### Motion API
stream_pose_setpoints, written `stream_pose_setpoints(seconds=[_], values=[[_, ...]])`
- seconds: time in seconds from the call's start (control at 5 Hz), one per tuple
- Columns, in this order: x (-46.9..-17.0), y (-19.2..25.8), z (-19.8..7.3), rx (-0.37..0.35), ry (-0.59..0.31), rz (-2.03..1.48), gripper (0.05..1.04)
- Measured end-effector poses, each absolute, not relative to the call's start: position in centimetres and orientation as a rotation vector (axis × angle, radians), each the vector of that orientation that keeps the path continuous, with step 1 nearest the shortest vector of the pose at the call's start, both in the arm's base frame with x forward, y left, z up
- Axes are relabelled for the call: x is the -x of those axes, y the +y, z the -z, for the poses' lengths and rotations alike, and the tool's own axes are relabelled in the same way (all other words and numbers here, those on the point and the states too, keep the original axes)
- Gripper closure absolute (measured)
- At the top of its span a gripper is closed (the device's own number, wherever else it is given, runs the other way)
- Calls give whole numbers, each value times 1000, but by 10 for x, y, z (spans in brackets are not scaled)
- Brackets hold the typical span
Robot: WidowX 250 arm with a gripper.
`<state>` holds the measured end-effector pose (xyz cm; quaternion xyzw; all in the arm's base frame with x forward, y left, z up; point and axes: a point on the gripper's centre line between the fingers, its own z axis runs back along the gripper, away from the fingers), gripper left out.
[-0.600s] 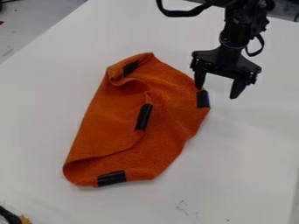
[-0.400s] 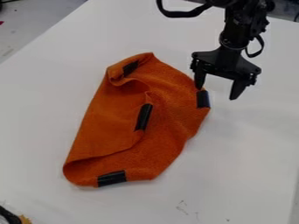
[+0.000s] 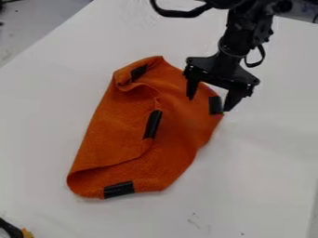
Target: Unfold the cloth from right to left
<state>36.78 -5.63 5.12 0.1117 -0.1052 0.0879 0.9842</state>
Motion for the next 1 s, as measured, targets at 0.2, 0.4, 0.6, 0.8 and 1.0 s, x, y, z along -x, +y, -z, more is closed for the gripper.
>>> stream_pose_setpoints(seconds=[0.2,0.4,0.6,0.8,1.0], values=[[-353,-40,-72,-243,-217,-229,82],[-326,-22,-61,-251,-180,-280,82],[-311,-7,-52,-233,-159,-337,82],[-305,1,-43,-203,-143,-350,82],[-308,6,-38,-175,-148,-351,82]])
